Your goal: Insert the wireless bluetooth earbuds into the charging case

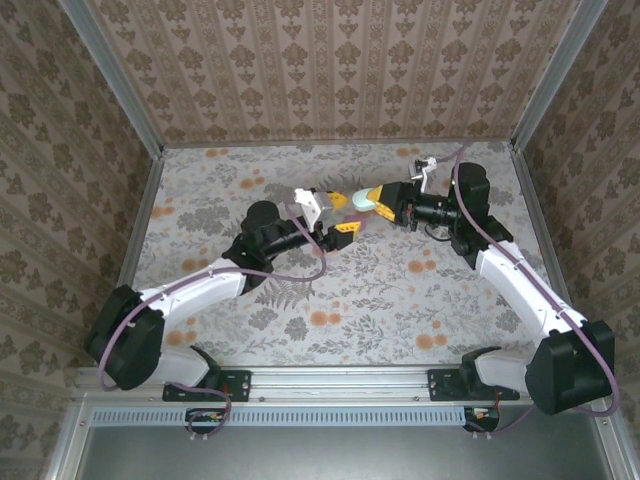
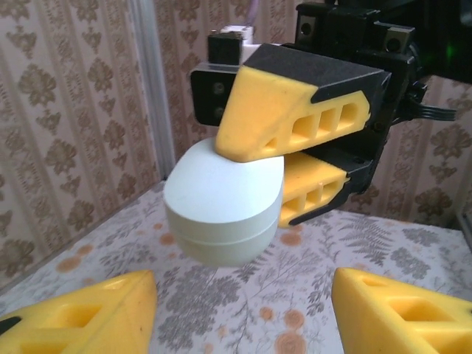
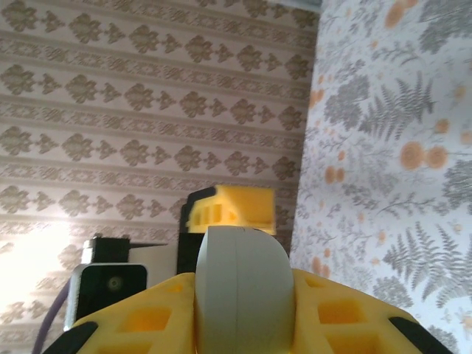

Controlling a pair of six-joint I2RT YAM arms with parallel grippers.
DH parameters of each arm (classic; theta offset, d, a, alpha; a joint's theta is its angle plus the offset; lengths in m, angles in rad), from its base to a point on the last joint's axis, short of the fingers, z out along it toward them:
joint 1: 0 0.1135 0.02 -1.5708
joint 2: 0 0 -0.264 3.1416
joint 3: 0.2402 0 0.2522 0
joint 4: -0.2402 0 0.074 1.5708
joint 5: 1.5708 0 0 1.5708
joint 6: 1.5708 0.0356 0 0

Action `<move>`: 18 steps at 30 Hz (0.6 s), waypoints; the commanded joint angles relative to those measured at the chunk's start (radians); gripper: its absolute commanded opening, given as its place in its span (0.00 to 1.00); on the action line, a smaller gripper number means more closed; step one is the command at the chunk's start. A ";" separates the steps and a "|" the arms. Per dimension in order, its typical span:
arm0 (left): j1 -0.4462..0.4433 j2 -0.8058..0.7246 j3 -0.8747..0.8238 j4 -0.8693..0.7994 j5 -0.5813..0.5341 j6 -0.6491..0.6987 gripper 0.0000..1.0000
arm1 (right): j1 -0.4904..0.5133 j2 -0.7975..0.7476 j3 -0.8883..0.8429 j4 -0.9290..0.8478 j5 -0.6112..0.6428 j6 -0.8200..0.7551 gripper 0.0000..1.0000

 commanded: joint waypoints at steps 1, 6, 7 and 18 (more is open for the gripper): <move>0.012 -0.076 -0.051 -0.036 -0.119 0.042 0.67 | -0.004 -0.025 -0.039 -0.098 0.141 -0.103 0.29; 0.011 -0.160 -0.085 -0.088 -0.312 0.041 0.68 | 0.000 0.050 -0.134 -0.099 0.257 -0.137 0.29; 0.014 -0.174 -0.090 -0.096 -0.348 0.040 0.68 | 0.003 0.081 -0.146 -0.094 0.266 -0.141 0.28; 0.019 -0.219 -0.112 -0.107 -0.454 0.017 0.70 | 0.089 0.433 -0.168 0.107 0.314 -0.123 0.27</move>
